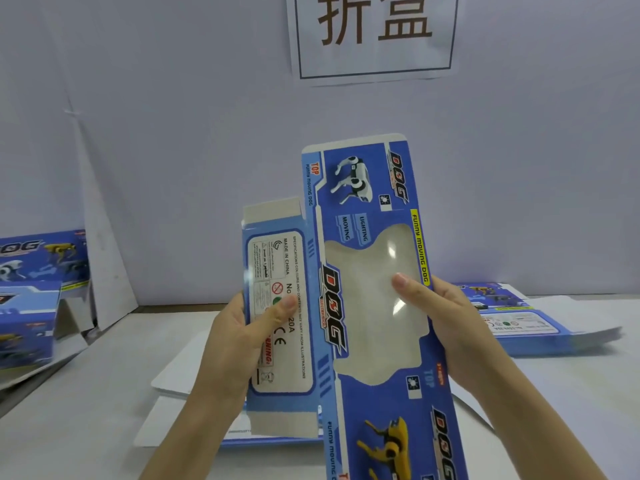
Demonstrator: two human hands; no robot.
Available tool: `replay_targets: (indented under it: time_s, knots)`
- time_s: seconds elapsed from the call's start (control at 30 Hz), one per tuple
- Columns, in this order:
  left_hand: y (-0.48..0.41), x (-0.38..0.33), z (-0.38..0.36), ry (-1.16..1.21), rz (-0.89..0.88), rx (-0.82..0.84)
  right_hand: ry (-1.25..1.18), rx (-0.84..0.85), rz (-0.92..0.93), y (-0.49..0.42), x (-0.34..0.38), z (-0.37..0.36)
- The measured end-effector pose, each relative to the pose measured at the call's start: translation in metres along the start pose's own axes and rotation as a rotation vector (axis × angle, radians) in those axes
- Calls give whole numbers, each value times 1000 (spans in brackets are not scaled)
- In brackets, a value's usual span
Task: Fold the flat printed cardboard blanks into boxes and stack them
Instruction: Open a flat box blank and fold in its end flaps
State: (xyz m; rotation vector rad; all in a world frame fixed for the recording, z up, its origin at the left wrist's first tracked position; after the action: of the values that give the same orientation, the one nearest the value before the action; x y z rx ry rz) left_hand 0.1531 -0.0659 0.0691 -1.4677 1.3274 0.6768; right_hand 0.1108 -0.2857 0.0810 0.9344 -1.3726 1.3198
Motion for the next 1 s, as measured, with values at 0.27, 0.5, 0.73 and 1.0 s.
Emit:
replay_targets:
  time_s: [0.27,0.5,0.73,1.0]
  knots:
    - [32,-39,-44,-433,-356,26,-274,-5,105,14,15,-35]
    - [29,-54,-55,179,-119,317,170,165,485,45,69,-83]
    - [18,-19,-32,266,116,154,283,232,462,40,56,-70]
    - [6,-24,-3,302,-56,16,264,-167,187,10,35,7]
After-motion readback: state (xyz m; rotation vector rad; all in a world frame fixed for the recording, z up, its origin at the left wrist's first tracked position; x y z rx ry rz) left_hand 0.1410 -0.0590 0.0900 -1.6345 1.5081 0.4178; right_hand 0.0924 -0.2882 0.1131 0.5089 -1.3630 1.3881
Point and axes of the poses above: each hand's wrist, its own y-axis away from the middle knuckle, its own z-axis out of the back of the hand, x = y × z, the point moved 10 cm from there along -y, towards the middle knuckle, and after that the axes turned 14 degrees about y, right-handed, at the moved point
